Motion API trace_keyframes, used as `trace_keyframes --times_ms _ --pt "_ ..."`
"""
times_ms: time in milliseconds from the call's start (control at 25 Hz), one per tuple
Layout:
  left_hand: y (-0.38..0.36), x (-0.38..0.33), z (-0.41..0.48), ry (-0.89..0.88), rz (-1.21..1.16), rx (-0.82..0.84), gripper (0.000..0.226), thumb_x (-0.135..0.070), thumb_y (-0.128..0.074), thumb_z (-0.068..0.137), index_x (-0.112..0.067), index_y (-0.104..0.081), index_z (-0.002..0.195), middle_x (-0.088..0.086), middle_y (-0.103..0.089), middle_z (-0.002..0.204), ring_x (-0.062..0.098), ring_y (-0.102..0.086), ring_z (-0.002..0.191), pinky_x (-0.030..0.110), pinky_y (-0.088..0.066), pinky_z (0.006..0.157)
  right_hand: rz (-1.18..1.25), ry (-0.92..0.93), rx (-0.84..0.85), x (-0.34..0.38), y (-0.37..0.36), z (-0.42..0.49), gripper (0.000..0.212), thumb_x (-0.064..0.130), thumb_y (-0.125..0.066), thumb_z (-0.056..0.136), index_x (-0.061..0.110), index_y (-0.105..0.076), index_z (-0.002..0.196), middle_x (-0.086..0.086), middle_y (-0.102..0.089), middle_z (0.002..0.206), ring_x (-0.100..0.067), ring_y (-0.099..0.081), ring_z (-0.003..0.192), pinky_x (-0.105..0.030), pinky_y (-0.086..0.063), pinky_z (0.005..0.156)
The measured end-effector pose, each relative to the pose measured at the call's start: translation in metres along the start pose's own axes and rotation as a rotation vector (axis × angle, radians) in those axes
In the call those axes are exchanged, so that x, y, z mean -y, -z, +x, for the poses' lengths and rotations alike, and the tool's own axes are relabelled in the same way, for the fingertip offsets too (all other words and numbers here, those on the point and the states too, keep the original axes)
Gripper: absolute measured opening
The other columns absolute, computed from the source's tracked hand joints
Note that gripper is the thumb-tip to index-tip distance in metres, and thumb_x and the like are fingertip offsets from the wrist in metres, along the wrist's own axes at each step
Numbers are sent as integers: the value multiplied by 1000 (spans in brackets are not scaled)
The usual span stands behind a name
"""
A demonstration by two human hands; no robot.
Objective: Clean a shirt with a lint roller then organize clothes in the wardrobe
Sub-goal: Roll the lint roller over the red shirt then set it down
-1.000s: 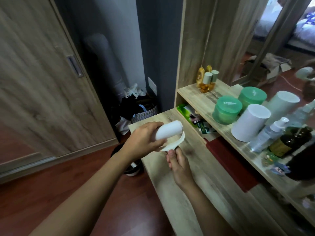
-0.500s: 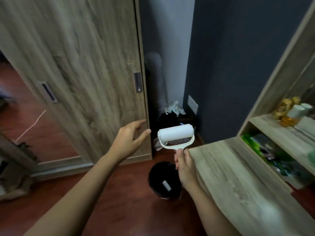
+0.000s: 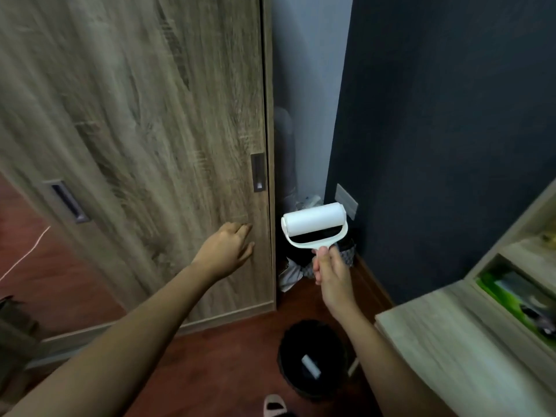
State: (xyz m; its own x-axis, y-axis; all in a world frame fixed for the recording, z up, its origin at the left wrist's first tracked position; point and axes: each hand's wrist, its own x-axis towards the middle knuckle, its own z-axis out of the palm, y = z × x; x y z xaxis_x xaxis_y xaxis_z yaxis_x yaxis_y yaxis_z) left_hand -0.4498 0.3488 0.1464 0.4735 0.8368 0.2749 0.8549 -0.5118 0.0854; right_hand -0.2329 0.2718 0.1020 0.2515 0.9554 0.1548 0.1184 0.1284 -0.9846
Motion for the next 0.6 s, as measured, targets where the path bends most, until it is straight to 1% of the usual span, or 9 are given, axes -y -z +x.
trace_keyframes --times_ms 40,120,160,240,320,400,480,520,600 --pt "-8 11 24 -50 79 6 46 -25 -61 88 2 -55 124 21 -61 118 35 -59 102 37 -51 84 -4 -1 -2 -4 -5 21 31 47 -37 93 23 -55 87 7 -47 64 -1 -44 53 -25 -36 55" --pt "-24 31 75 -169 289 41 35 -20 -69 78 4 -66 104 22 -68 101 33 -65 84 34 -57 69 -16 -3 -18 -10 -14 66 32 50 -35 89 25 -55 86 8 -48 65 -2 -43 54 -26 -36 56" --pt "-29 39 98 -241 389 42 26 -18 -64 77 2 -69 94 20 -69 91 32 -65 76 32 -57 63 -18 -8 -28 -10 -17 87 34 52 -35 87 24 -55 86 8 -48 65 -2 -43 53 -26 -35 56" --pt "-40 60 149 -351 526 94 30 -18 -46 77 -2 -72 81 15 -68 78 28 -63 66 30 -53 59 0 -12 -53 -12 -22 130 37 53 -35 85 23 -55 86 7 -47 64 -2 -42 52 -25 -35 54" --pt "-49 80 195 -408 621 144 31 -21 -45 73 -8 -74 76 9 -68 74 23 -63 63 26 -51 56 23 -13 -76 -10 -26 167 34 49 -36 86 21 -55 85 6 -47 63 -2 -41 50 -24 -35 51" --pt "-55 92 232 -428 658 222 30 -20 -47 79 -9 -73 88 9 -69 86 23 -65 76 27 -52 65 20 -9 -85 -10 -27 198 34 46 -35 86 19 -55 83 6 -46 62 -2 -40 49 -22 -35 49" --pt "-69 103 261 -421 706 347 34 -18 -39 93 -6 -63 116 14 -61 114 29 -56 105 35 -46 89 24 -7 -91 -11 -28 222 40 46 -35 86 11 -54 84 5 -45 61 -2 -39 49 -20 -34 48" --pt "-76 111 271 -438 735 365 36 -18 -37 96 -6 -58 122 14 -56 123 30 -50 113 37 -40 96 28 -5 -93 -12 -30 230 44 47 -35 86 7 -53 84 5 -44 61 -2 -38 49 -20 -34 47" --pt "-84 122 285 -492 754 376 32 -21 -42 94 -13 -66 114 10 -58 121 28 -51 112 37 -40 99 35 -13 -97 -15 -34 246 50 49 -35 85 2 -52 86 5 -43 60 -3 -38 50 -19 -33 47"
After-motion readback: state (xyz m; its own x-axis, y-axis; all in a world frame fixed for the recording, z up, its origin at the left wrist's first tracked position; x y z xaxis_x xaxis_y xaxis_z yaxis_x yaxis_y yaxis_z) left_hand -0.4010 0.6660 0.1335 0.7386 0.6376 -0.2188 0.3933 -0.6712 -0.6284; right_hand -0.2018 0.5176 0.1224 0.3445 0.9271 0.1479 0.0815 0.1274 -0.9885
